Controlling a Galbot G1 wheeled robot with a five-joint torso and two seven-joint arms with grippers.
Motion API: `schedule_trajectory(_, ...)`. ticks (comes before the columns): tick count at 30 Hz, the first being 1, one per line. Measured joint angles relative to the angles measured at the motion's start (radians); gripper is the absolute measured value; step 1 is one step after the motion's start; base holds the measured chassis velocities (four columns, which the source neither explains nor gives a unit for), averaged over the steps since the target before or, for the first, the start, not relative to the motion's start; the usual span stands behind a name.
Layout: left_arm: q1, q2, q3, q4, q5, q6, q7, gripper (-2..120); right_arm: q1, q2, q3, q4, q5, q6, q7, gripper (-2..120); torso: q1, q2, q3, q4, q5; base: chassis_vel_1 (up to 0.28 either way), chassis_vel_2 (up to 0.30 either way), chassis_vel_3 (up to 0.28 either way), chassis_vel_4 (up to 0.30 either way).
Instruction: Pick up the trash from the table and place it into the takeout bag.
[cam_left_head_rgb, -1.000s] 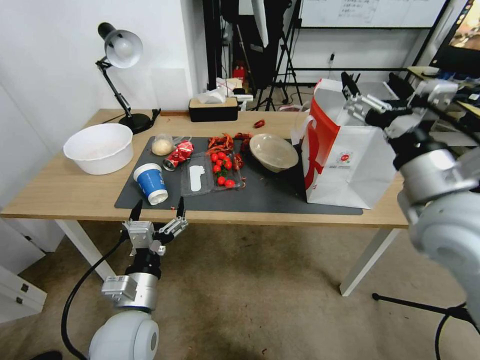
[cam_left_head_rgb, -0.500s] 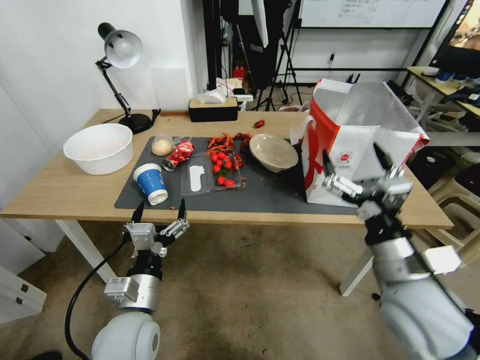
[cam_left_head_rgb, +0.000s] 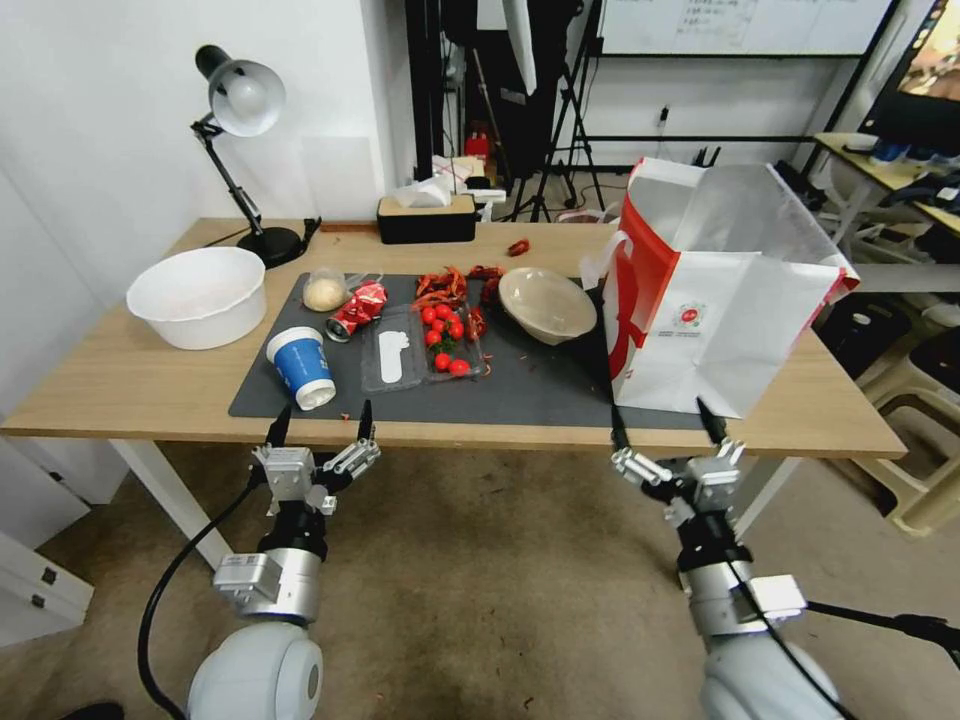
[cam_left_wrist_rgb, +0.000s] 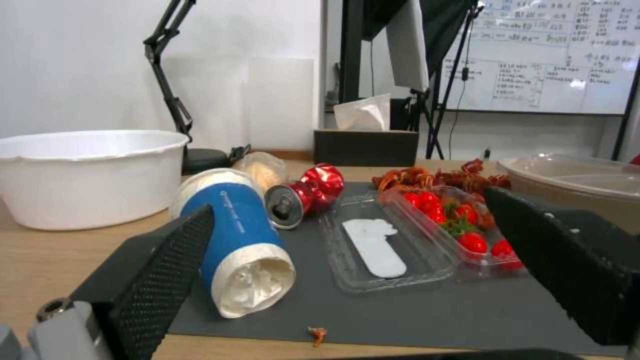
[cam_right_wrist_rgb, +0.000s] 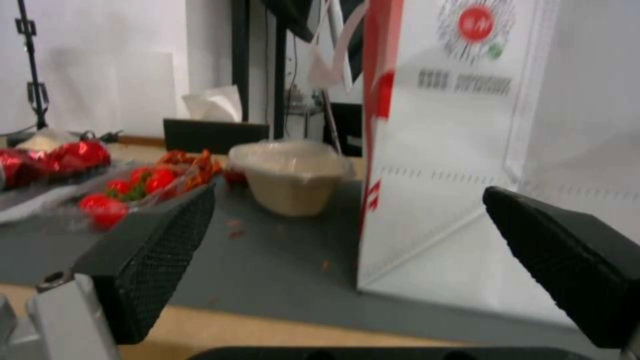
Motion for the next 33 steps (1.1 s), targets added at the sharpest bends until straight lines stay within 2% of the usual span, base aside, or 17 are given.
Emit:
schedule_trajectory(5,0.003,0.0,-0.009,0.011,-0.012,-0.029,0.018,100,0.009,0.021,-0.039,-0.045,-0.013,0.017,0.007,100,0.0,0.0,0.0,0.0,0.0,0.0,0.0,0.0,0.0)
schedule_trajectory(23,0.005,0.018,-0.022,0.059,-0.045,-0.107,0.075,100,0.025,0.029,-0.047,-0.037,-0.021,-0.009,0.02,100,0.0,0.0,0.0,0.0,0.0,0.0,0.0,0.0,0.0)
schedule_trajectory(28,0.007,0.022,-0.025,0.061,-0.045,-0.113,0.08,100,0.039,0.03,-0.057,-0.034,-0.01,-0.02,0.028,100,0.0,0.0,0.0,-0.0001,-0.0001,0.0,0.0,0.0,0.0)
schedule_trajectory(33,0.011,0.028,-0.032,0.063,-0.046,-0.121,0.083,100,0.107,0.028,-0.099,-0.033,0.058,-0.059,0.058,100,0.0,0.0,0.0,-0.0002,0.0,0.0,0.0,0.0,0.0)
